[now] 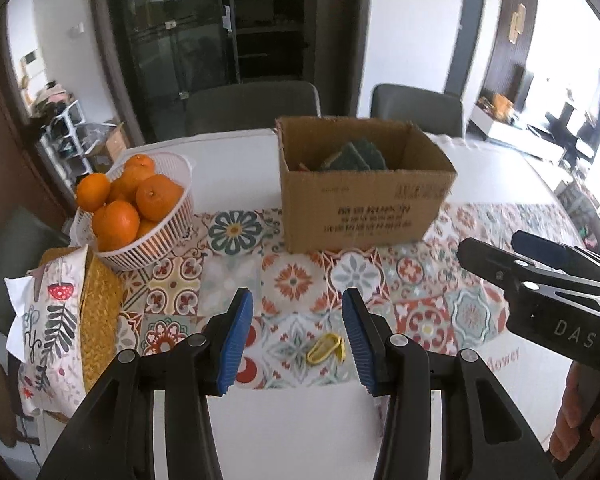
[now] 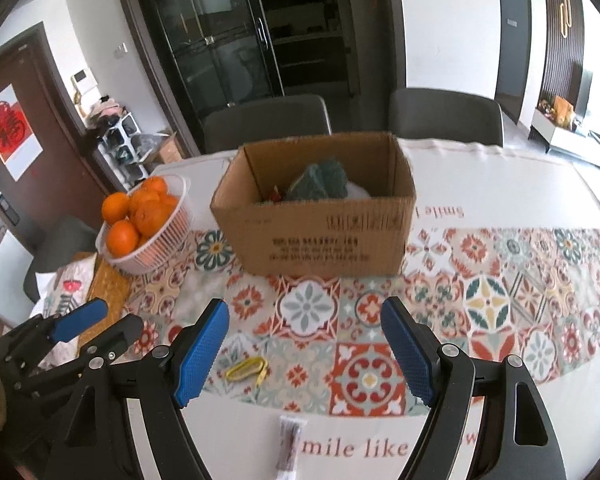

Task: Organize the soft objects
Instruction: 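Withdraw both tools from the box toward the yellow toy and snack bar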

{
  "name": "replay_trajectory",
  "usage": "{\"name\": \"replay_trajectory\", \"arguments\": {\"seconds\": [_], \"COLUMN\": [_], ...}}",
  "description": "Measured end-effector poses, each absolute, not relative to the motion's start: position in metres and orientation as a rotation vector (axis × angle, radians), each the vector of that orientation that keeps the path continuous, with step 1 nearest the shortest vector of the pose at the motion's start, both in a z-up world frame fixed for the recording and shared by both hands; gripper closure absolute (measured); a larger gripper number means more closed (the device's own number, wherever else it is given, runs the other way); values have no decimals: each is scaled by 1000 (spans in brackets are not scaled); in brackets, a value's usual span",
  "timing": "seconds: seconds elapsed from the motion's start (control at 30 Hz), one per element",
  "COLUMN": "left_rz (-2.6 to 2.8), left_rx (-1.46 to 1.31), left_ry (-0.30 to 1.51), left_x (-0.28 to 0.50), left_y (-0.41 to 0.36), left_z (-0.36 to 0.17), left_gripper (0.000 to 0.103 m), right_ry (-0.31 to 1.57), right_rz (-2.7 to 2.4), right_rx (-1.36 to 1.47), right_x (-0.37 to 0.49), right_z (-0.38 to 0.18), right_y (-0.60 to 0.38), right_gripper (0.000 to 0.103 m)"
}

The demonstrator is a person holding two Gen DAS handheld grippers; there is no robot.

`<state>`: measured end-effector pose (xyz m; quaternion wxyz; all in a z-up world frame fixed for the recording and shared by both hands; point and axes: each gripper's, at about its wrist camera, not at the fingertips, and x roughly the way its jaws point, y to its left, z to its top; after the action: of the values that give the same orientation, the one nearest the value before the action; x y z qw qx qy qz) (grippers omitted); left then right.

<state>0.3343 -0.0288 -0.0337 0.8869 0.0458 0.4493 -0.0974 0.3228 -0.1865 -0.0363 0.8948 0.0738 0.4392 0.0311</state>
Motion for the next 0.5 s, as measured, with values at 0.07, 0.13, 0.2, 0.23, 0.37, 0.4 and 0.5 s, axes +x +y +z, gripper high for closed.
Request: {"name": "replay_trajectory", "arguments": {"seconds": [0.07,0.13,0.2,0.23,0.37,0.4,0.5], "left_rz": [-233,-265,-299,-317,-379,-395,-440], "left_rx": [117,133,150,163,200,209,222], "left_ry": [940,958,969,971,989,996,1012], "left_x": [331,329,328,328,328,328,329], "left_y": [-28,-26,-24,-23,-19,-18,-15], "left_z": [-38,-44,-49,-52,-64,-67,-77], "left_gripper": [57,57,57,57,57,57,57], "right_ry": [924,939,955,964,992,998,1019], "right_rz": [60,44,24,13,-47,-62,-101], "right_rx": [161,165,190,202,228,235,258], "right_x": [316,309,303,300,287,284,276], "right_z": [-42,-49,-55,-59,-72,-76,-87], "right_y": [-182,-178,-176,-175,-168,-167,-161], "right_gripper": [24,24,24,24,24,24,24]}}
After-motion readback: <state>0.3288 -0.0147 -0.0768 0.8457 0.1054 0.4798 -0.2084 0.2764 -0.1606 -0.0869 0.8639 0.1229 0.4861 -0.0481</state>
